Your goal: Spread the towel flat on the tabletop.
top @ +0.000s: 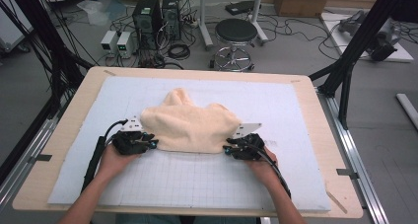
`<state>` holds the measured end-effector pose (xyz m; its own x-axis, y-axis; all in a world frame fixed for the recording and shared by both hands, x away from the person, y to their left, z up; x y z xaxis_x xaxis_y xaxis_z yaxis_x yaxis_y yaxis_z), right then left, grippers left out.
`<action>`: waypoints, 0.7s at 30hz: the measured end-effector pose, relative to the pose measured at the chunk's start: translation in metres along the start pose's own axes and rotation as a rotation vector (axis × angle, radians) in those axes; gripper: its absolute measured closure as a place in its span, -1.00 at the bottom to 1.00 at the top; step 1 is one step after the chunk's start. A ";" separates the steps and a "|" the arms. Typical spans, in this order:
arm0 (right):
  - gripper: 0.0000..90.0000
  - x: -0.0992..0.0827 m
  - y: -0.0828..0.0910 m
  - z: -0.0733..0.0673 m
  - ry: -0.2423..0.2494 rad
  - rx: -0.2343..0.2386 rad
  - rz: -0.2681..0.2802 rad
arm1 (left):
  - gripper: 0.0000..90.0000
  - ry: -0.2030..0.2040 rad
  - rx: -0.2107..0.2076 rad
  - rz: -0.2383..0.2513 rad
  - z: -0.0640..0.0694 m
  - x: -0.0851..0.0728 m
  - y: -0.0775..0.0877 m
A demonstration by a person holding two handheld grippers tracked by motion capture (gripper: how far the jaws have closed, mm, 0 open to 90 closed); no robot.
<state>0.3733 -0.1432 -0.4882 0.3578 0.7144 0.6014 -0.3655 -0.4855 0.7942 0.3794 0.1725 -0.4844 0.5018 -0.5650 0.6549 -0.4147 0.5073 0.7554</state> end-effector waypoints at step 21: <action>0.78 0.028 0.105 -0.043 0.124 0.017 0.191 | 0.86 -0.113 0.070 0.156 0.047 0.025 0.104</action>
<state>0.3085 -0.1524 -0.3920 0.1743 0.6648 0.7264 -0.4012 -0.6258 0.6689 0.3131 0.1806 -0.3884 0.3403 -0.5548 0.7592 -0.5345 0.5501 0.6416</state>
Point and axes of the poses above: each handheld gripper's, and its own axes: y roughly backward along the jaws, x roughly out of its top, z roughly to its right, the point moved 7 cm from there along -y, roughly forward along the jaws, and after that the axes turned 9 degrees about -z, right-handed, at the moved point
